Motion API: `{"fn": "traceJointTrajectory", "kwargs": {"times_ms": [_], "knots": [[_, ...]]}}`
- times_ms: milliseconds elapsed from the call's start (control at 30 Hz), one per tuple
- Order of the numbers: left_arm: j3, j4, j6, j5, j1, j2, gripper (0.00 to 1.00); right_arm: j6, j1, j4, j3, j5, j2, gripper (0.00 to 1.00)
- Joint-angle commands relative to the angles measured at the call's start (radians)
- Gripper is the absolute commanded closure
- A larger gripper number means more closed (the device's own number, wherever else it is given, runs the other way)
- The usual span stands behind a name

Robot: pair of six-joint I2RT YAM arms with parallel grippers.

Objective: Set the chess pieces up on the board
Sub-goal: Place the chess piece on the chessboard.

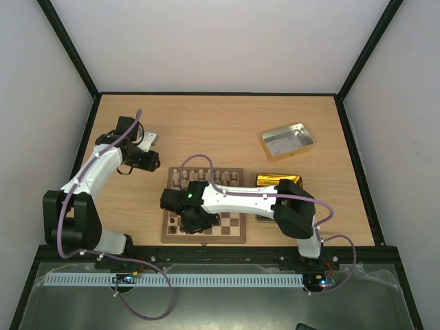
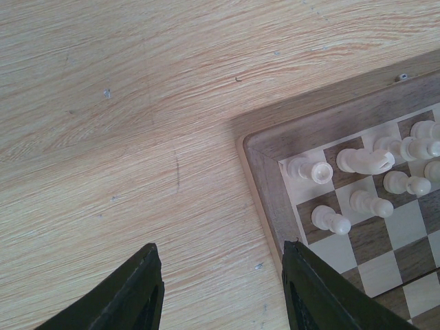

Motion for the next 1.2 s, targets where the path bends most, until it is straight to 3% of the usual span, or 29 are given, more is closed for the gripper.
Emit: {"fn": "traceJointTrajectory", "kwargs": {"times_ms": [0, 100, 233, 533, 867, 1167], "knots": [[-0.011, -0.004, 0.006, 0.007, 0.009, -0.013, 0.51, -0.003, -0.003, -0.011, 0.012, 0.004, 0.001, 0.79], [-0.012, -0.005, 0.006, 0.008, 0.009, -0.017, 0.51, -0.004, -0.003, -0.007, 0.013, 0.003, 0.001, 0.72], [-0.014, -0.004, 0.006, 0.008, 0.009, -0.020, 0.51, -0.003, -0.003, -0.002, 0.013, 0.000, 0.000, 0.72], [-0.016, -0.003, 0.006, 0.008, 0.010, -0.028, 0.51, -0.003, 0.001, 0.012, 0.013, -0.015, -0.004, 0.82], [-0.020, -0.003, 0.006, 0.010, 0.010, -0.035, 0.51, -0.001, 0.004, 0.020, 0.009, -0.024, -0.005, 0.84], [-0.019, -0.004, 0.008, 0.015, 0.010, -0.035, 0.51, 0.001, 0.007, 0.020, 0.009, -0.023, -0.006, 0.70]]}}
